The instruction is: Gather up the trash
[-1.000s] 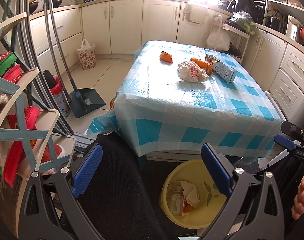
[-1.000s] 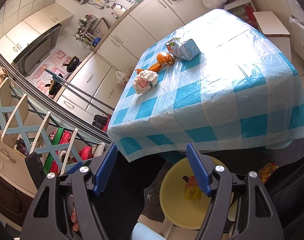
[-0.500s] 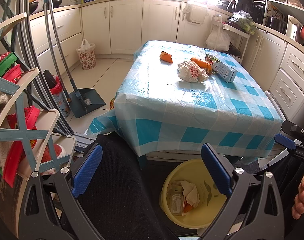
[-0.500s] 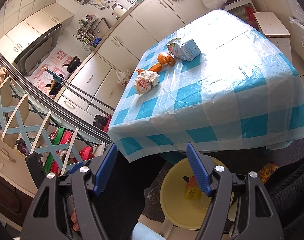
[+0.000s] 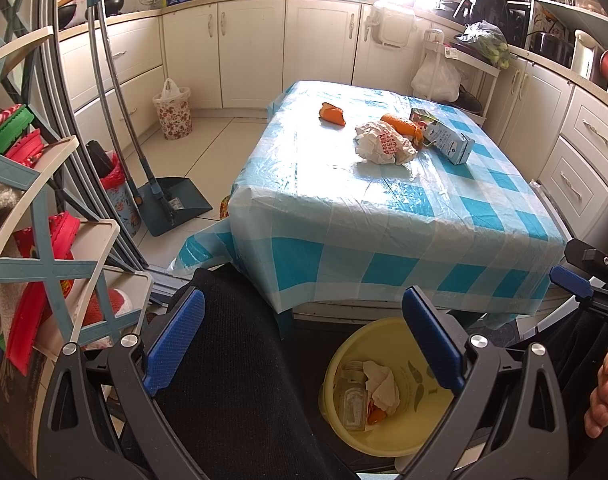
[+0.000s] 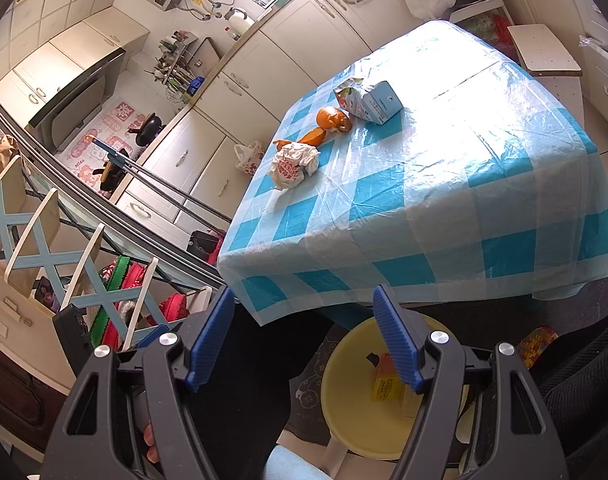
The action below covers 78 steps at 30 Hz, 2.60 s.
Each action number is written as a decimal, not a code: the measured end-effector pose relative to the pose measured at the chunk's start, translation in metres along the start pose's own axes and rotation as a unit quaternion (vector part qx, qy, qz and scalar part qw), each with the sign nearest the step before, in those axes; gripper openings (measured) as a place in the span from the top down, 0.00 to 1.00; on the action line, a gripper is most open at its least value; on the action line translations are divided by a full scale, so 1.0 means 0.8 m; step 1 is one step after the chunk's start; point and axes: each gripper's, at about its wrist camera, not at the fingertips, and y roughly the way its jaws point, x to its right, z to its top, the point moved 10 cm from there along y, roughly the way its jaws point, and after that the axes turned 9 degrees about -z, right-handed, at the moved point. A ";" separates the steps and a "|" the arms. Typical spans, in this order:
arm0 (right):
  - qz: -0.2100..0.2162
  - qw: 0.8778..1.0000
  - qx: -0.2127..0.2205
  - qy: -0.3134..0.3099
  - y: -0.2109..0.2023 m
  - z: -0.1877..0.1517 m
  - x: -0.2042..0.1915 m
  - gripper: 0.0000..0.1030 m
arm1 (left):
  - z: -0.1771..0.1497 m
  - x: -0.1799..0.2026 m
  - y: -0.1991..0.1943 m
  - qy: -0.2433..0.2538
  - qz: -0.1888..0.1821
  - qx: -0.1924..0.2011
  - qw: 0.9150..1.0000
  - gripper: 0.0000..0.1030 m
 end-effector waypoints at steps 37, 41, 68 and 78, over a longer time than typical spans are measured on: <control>0.007 1.000 0.010 -0.001 -0.006 0.009 -0.011 0.29 | 0.002 0.005 -0.007 -0.003 -0.015 0.004 1.000 0.07; 0.008 0.999 0.030 -0.024 -0.012 0.032 -0.027 0.29 | 0.004 0.008 -0.011 -0.002 -0.026 0.009 1.000 0.07; -0.060 0.992 -0.020 -0.109 0.230 0.223 -0.050 0.29 | 0.099 0.010 0.101 -0.009 -0.030 -0.010 0.999 0.07; -0.158 0.960 -0.037 -0.230 0.305 0.261 -0.048 0.43 | 0.139 0.032 0.152 0.001 -0.037 -0.022 0.999 0.07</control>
